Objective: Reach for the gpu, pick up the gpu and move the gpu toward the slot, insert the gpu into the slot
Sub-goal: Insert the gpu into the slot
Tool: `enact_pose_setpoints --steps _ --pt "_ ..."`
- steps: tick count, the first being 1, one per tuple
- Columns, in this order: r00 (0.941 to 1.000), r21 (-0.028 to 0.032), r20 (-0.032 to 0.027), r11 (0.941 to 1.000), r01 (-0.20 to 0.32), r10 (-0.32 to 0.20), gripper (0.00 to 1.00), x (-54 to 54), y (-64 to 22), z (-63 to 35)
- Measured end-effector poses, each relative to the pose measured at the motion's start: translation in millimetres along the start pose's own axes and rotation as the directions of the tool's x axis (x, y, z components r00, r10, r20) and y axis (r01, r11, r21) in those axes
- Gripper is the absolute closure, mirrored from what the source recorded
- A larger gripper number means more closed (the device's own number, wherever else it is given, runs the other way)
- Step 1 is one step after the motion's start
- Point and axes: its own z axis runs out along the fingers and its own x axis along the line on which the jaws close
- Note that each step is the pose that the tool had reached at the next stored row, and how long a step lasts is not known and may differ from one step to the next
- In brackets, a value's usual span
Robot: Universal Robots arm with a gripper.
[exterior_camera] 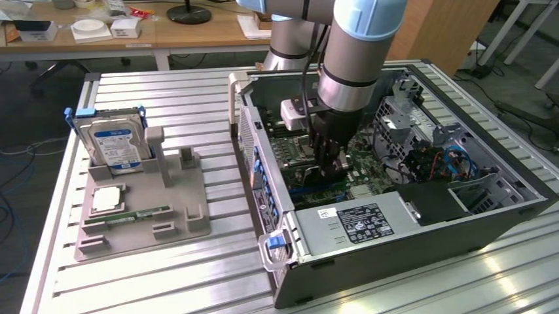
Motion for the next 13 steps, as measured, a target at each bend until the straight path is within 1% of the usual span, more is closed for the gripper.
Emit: enact_pose_setpoints --steps 13 --pt "1.0000 -0.0004 0.0000 1.0000 0.000 0.000 0.74 0.1 0.1 2.5"
